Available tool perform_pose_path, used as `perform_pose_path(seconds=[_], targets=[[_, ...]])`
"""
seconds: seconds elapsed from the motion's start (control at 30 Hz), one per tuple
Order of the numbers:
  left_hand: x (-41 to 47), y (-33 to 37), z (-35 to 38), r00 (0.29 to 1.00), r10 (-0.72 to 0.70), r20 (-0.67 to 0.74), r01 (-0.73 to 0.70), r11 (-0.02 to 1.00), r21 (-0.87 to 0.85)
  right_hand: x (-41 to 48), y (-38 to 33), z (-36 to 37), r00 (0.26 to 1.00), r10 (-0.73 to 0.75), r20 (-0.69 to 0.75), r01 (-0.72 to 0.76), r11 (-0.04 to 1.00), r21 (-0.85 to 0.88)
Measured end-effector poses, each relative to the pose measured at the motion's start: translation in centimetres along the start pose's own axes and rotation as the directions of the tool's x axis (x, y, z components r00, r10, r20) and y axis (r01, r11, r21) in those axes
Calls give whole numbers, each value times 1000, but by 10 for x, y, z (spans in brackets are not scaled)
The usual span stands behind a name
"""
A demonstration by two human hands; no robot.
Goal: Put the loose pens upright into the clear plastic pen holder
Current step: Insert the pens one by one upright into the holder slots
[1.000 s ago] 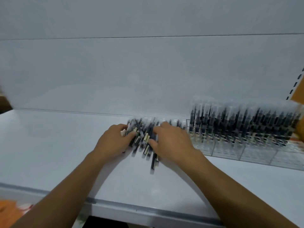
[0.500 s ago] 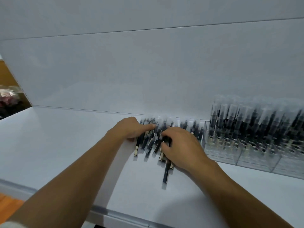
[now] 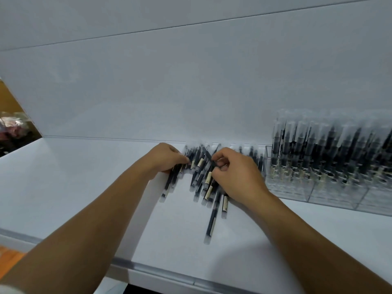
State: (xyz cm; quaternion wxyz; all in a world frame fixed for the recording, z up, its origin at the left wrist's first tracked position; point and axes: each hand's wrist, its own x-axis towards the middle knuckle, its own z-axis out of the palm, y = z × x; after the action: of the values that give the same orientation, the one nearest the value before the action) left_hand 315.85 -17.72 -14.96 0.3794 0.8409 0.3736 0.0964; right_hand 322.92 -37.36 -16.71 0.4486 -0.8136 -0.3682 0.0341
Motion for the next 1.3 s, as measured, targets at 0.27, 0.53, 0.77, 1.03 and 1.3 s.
perform_pose_path(seconds=[0.27, 0.53, 0.77, 1.03, 1.3], targets=[[-16, -16, -4, 996, -66, 67, 91, 849, -520, -1, 0, 1, 1000, 14, 19, -17, 982, 189], [-23, 6, -6, 991, 61, -119, -131, 597, -791, -3, -1, 1, 999, -28, -23, 34, 962, 271], [-51, 13, 11, 906, 228, -356, -423, 469, -775, -2, -1, 2, 998, -45, -50, 59, 935, 349], [-76, 6, 26, 928, 272, -255, -366, 534, -762, -4, -5, 2, 998, -64, -29, 70, 944, 322], [-91, 32, 26, 915, 321, -246, -386, 510, -769, -18, -23, -23, 997, -63, -49, 78, 907, 413]])
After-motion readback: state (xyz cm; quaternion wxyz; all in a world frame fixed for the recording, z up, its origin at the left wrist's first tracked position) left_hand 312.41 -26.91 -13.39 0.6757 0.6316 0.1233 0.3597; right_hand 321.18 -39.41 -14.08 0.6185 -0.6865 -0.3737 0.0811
